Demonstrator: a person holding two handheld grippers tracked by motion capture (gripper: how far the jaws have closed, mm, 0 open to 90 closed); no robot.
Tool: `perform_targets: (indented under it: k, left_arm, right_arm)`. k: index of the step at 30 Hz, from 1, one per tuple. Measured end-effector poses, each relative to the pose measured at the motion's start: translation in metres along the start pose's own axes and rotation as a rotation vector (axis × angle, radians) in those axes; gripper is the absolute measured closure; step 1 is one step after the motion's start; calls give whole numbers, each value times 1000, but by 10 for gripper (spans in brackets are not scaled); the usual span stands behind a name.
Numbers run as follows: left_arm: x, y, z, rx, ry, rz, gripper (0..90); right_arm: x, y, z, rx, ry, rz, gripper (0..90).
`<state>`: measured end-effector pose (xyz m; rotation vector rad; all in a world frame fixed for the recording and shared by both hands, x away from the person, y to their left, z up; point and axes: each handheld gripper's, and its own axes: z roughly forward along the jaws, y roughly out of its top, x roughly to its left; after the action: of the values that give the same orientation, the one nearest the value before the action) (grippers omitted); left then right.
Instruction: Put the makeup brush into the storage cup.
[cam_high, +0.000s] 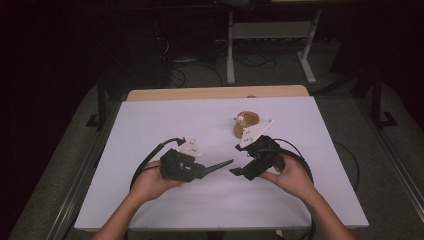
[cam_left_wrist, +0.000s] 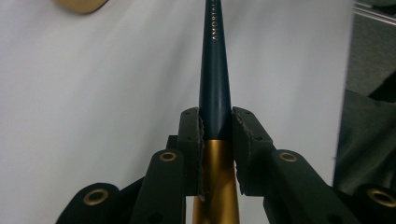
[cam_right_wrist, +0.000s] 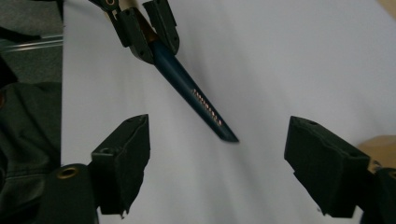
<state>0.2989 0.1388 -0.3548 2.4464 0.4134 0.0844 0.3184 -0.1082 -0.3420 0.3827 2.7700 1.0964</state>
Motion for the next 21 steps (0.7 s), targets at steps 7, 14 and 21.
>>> perform_targets:
  k: [7,14,21]
  left_arm:
    - [-8,9,5,4,-47,48,742]
    - [-18,18,9,-1,-94,127,742]
    - [-23,18,13,11,-112,146,743]
  right_arm:
    - [9,3,15,50,59,-81,282]
    - [18,1,29,90,145,-150,442]
    - [22,-3,30,93,221,-199,683]
